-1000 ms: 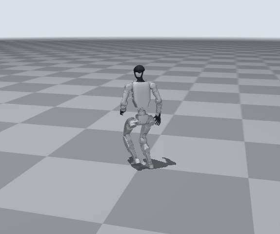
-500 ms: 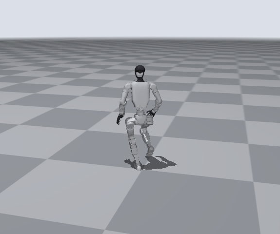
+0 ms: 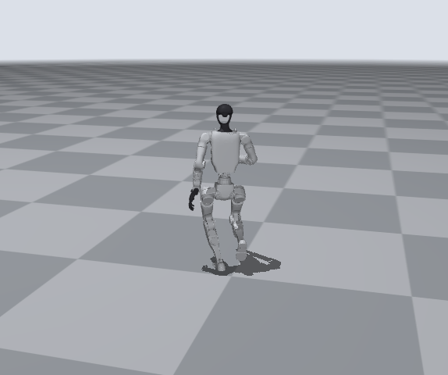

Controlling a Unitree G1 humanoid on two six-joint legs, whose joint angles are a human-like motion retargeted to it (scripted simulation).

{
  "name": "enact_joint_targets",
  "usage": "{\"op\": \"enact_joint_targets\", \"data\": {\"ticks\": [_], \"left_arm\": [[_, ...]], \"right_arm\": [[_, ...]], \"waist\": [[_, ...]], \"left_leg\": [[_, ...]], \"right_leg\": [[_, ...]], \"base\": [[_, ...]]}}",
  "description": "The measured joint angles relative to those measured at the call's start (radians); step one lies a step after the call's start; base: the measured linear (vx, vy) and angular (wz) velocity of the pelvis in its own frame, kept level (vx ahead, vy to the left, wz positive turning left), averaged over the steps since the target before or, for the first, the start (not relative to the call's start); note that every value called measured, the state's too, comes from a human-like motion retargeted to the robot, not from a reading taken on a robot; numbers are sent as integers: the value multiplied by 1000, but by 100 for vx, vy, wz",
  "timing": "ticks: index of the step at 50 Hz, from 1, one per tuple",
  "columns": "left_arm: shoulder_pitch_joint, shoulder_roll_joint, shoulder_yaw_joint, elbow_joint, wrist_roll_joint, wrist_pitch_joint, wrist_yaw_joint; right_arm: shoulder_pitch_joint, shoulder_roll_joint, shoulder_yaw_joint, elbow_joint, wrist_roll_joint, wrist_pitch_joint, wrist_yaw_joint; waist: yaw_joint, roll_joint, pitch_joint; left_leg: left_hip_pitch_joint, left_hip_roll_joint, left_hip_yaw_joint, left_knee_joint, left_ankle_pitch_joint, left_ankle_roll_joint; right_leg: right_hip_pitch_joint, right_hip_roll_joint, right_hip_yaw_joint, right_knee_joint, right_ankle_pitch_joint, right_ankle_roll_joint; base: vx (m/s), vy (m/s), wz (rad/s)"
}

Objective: Run

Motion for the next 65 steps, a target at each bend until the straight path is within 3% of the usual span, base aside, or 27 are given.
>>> {"op": "enact_joint_targets", "data": {"ticks": [2, 5, 6, 8, 10, 13, 15, 18, 20, 21, 25, 30, 33, 37, 40, 43, 45, 49, 51, 53, 56, 58, 61, 65], "left_arm": [[-104, 32, 14, -27, -8, 0, 70], [-251, 34, 13, -171, -39, -28, 155], [-283, 28, 10, -251, -55, -43, 165], [-337, 19, -6, -411, -84, -81, 163], [-367, 7, -37, -552, -101, -132, 134], [-377, 15, -95, -715, -87, -185, 54], [-385, 35, -119, -787, -70, -189, 14], [-375, 69, -119, -778, -10, -172, 17], [-379, 68, -99, -672, 61, -144, 58], [-363, 55, -100, -579, 89, -122, 70], [-246, 35, -128, -206, 150, -53, 27], [-22, 58, -141, -31, 196, -36, -139], [62, 65, -136, -35, 222, -29, -117], [-9, 80, -122, -39, 238, -13, 24], [-202, 71, -102, -124, 179, -17, 154], [-340, 51, -89, -349, 93, -53, 201], [-394, 44, -101, -509, 51, -105, 191], [-432, 60, -155, -778, 29, -211, 112], [-439, 77, -173, -873, 23, -227, 70], [-427, 85, -184, -907, 31, -227, 53], [-410, 99, -175, -831, 71, -173, 49], [-401, 70, -171, -673, 123, -118, 55], [-359, 18, -186, -350, 186, -55, 38], [-228, 23, -178, -58, 238, -25, -70]], "right_arm": [[45, -23, -66, 37, -66, 25, -57], [197, -20, -150, 371, -158, 85, -142], [245, -13, -171, 526, -167, 104, -151], [336, -2, -211, 810, -165, 136, -145], [440, 12, -256, 1008, -148, 154, -115], [595, 26, -315, 1126, -124, 163, -61], [653, 11, -343, 1141, -128, 166, -44], [605, -39, -351, 1142, -176, 165, -78], [444, -79, -336, 1161, -220, 160, -141], [355, -84, -320, 1148, -215, 153, -188], [94, -90, -241, 897, -151, 104, -298], [20, -89, -106, 319, -65, 10, -163], [0, -77, -47, 65, -16, -25, -80], [40, -36, -46, 17, -81, -12, -99], [145, 5, -102, 302, -177, 64, -172], [265, 48, -156, 755, -194, 131, -197], [365, 65, -190, 983, -183, 159, -172], [597, 85, -257, 1164, -146, 169, -82], [679, 83, -279, 1179, -133, 170, -51], [712, 78, -286, 1180, -136, 169, -49], [596, 32, -287, 1174, -176, 167, -82], [428, 1, -273, 1170, -196, 164, -143], [205, -22, -240, 1055, -169, 142, -237], [89, -62, -198, 692, -136, 92, -235]], "waist": [[-25, -10, 35], [-99, -25, 46], [-110, -2, 56], [-127, 60, 75], [-146, 101, 69], [-132, 144, 39], [-105, 160, 20], [-67, 150, 17], [-49, 154, 51], [-28, 160, 61], [52, 120, 74], [105, 38, 13], [75, -19, 12], [34, -45, 39], [0, -47, 77], [-51, -1, 109], [-86, 41, 113], [-105, 110, 89], [-88, 138, 77], [-66, 140, 64], [-38, 137, 82], [-25, 134, 112], [15, 121, 129], [85, 90, 101]], "left_leg": [[33, -28, -6, 2, -176, 73], [37, -116, -53, -42, -223, 122], [73, -119, -87, -54, -214, 108], [158, -80, -140, -84, -117, 38], [180, -52, -175, -84, 70, -56], [84, 19, -168, 126, 316, -152], [2, 99, -129, 350, 366, -137], [-128, 204, -98, 692, 266, -44], [-255, 246, -124, 843, 198, 6], [-306, 266, -122, 854, 169, 25], [-364, 211, -53, 605, 142, 30], [-212, 40, -25, 9, 226, -65], [-83, -61, -25, -116, 235, -51], [6, -97, -38, -13, -81, 76], [37, -130, -61, -2, -207, 130], [159, -145, -134, -92, -159, 99], [238, -110, -162, -130, -27, 20], [217, -5, -165, 13, 275, -131], [172, 84, -123, 197, 341, -139], [131, 172, -71, 412, 320, -97], [27, 272, -74, 697, 217, -15], [-66, 297, -92, 794, 161, 31], [-172, 285, -73, 708, 123, 66], [-184, 188, -40, 335, 111, 22]], "right_leg": [[-142, -2, 36, 186, -9, -21], [-301, -27, 77, 227, -68, -49], [-300, -11, 58, 150, -70, -54], [-259, 39, 6, -61, -60, -50], [-182, 80, -20, -296, -42, -33], [-60, 143, -41, -539, -54, -29], [23, 176, -53, -622, -136, -64], [103, 208, -54, -631, -423, -167], [125, 247, -58, -641, -589, -229], [133, 275, -53, -653, -600, -233], [249, 265, -3, -740, -520, -169], [262, 149, 33, -679, -77, 34], [202, 34, 19, -383, 61, 67], [25, -37, 30, 110, 16, 6], [-159, -32, 71, 227, -39, -46], [-200, -18, 36, 10, -62, -66], [-161, 17, -5, -222, -56, -48], [-30, 123, -40, -602, -19, -8], [37, 161, -64, -680, -51, -27], [91, 174, -76, -674, -172, -77], [156, 208, -86, -659, -418, -166], [186, 236, -77, -659, -514, -194], [254, 259, -40, -725, -497, -166], [340, 239, 10, -818, -307, -69]], "base": [[15, 13, -26], [20, 5, 88], [29, 2, 85], [30, -2, 79], [21, -8, 103], [10, -9, 94], [6, -11, 65], [6, -14, 21], [7, -14, -33], [11, -10, -77], [24, -2, -87], [27, 4, -88], [22, 5, -69], [20, 9, -93], [19, 7, -1], [25, 1, 79], [23, -7, 97], [10, -10, 79], [4, -9, 43], [3, -10, 20], [5, -12, -7], [7, -8, -33], [12, 1, -66], [18, 9, -100]]}}
